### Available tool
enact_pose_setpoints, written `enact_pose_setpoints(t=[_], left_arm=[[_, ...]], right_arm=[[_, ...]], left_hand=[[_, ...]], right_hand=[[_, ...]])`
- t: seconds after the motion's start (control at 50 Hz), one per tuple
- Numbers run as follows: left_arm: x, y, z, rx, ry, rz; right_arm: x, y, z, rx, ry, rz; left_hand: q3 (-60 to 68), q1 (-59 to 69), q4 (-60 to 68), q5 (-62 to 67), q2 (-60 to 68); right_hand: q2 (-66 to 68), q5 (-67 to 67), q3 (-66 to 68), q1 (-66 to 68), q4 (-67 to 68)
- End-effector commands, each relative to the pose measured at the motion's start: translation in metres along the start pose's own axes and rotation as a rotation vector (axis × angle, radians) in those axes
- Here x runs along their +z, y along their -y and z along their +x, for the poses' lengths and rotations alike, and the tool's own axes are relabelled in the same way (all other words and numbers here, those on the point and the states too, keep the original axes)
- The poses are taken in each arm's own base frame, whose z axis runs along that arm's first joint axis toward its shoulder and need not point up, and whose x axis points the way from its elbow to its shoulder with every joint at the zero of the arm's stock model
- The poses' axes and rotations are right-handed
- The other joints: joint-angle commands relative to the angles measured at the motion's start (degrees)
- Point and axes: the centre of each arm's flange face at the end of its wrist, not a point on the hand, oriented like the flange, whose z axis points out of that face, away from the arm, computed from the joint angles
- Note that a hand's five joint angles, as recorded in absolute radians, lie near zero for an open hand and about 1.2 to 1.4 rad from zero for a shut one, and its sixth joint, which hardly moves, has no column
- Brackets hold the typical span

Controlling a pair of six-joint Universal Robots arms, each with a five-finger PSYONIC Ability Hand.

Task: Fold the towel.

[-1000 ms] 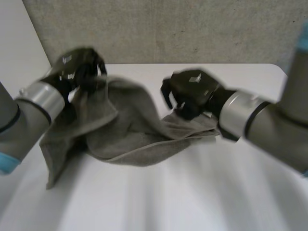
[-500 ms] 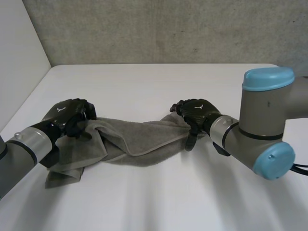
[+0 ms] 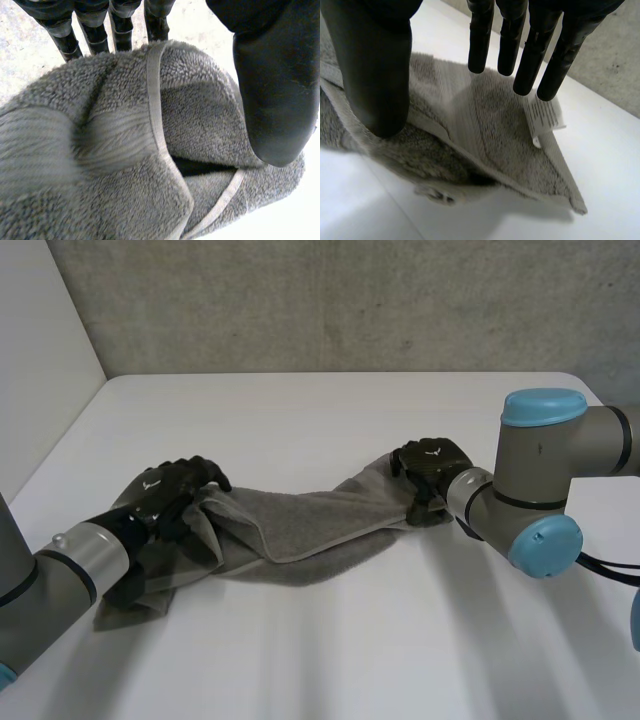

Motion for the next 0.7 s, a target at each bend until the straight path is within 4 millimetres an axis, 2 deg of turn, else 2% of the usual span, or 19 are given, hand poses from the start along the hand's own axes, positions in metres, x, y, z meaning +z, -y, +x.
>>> enact_pose_setpoints(t=[0.02,0.18,0.22,0.24,0.26,0.34,0.38,0.4,0.44,0.46,0.48,0.5,0.56,0.58,0.6,0.62,0.66,0.68,0.7], left_arm=[[0.010,0.005,0.001,-0.046,-0.010,0.030],[0.027,0.003,-0.005,-0.036,0.065,0.069],[0.035,-0.001,-0.007,-0.031,0.094,0.067],[0.035,-0.001,-0.007,-0.031,0.094,0.067],[0.038,-0.004,-0.008,-0.032,0.102,0.060],[0.044,-0.007,-0.009,-0.031,0.114,0.053],[0.049,-0.010,-0.009,-0.032,0.112,0.047],[0.049,-0.010,-0.009,-0.032,0.112,0.047],[0.050,-0.007,-0.010,-0.028,0.128,0.057],[0.050,-0.007,-0.010,-0.028,0.128,0.057],[0.049,-0.004,-0.012,-0.021,0.150,0.070],[0.049,-0.004,-0.012,-0.021,0.150,0.070],[0.042,0.014,-0.014,0.006,0.204,0.119],[0.042,0.014,-0.014,0.006,0.204,0.119],[0.037,0.025,-0.011,0.017,0.203,0.150],[0.037,0.025,-0.011,0.017,0.203,0.150],[0.021,0.061,-0.004,0.040,0.193,0.264],[0.021,0.061,-0.004,0.040,0.193,0.264],[0.012,0.082,0.002,0.054,0.183,0.331]], right_arm=[[0.005,-0.008,0.002,-0.011,0.001,-0.021],[0.005,-0.012,0.002,-0.007,0.012,-0.027],[0.002,-0.011,0.005,0.001,0.007,-0.031],[0.002,-0.011,0.005,0.001,0.007,-0.031],[0.001,-0.010,0.006,0.002,0.004,-0.031],[-0.011,-0.001,0.014,0.011,-0.017,-0.016],[-0.016,0.003,0.015,0.012,-0.018,-0.010],[-0.021,0.006,0.015,0.011,-0.021,-0.003],[-0.026,0.010,0.018,0.011,-0.025,0.007],[-0.026,0.010,0.018,0.011,-0.025,0.007],[-0.031,0.013,0.022,0.016,-0.032,0.012],[-0.038,0.016,0.027,0.019,-0.038,0.018],[-0.046,0.020,0.029,0.021,-0.036,0.026],[-0.054,0.025,0.029,0.021,-0.027,0.038],[-0.064,0.033,0.031,0.019,-0.026,0.061],[-0.064,0.034,0.031,0.019,-0.026,0.061],[-0.082,0.056,0.036,0.020,-0.038,0.123],[-0.082,0.056,0.036,0.020,-0.038,0.123],[-0.093,0.073,0.040,0.029,-0.055,0.172]], left_hand=[[-3.01,-3.55,-3.31,-1.50,-2.89],[-1.33,-1.87,-1.63,0.18,-1.20],[0.01,-0.53,-0.29,1.52,0.13],[0.01,-0.52,-0.28,1.53,0.14],[0.51,-0.02,0.22,2.03,0.64],[3.04,2.51,2.74,4.55,3.17],[10.90,10.36,10.60,12.41,11.03],[10.95,10.41,10.65,12.46,11.07],[26.84,26.30,26.54,28.35,26.97],[26.93,26.39,26.63,28.44,27.05],[35.59,35.05,35.29,37.10,35.72],[35.67,35.14,35.38,37.19,35.80],[58.00,57.46,57.70,59.51,58.12],[58.05,57.51,57.75,59.56,58.17],[62.88,62.34,62.58,64.39,63.00],[62.92,62.39,62.63,64.44,63.05],[64.92,64.39,64.62,66.43,65.05],[64.92,64.39,64.62,66.43,65.05],[64.92,64.39,64.62,66.43,65.05]], right_hand=[[1.97,1.25,1.64,1.56,1.59],[16.10,15.38,15.77,15.69,15.72],[35.32,34.60,35.00,34.91,34.95],[35.44,34.72,35.12,35.03,35.07],[48.26,47.54,47.94,47.86,47.89],[49.51,48.79,49.19,49.10,49.14],[49.51,48.79,49.19,49.10,49.14],[49.51,48.79,49.19,49.10,49.14],[49.51,48.79,49.19,49.10,49.14],[49.51,48.79,49.19,49.10,49.14],[49.51,48.79,49.19,49.10,49.14],[49.51,48.79,49.19,49.10,49.14],[49.51,48.79,49.19,49.10,49.14],[49.51,48.79,49.19,49.10,49.14],[49.51,48.79,49.19,49.10,49.14],[49.51,48.79,49.19,49.10,49.14],[49.51,48.79,49.19,49.10,49.14],[49.51,48.79,49.19,49.10,49.14],[49.51,48.79,49.19,49.10,49.14]])
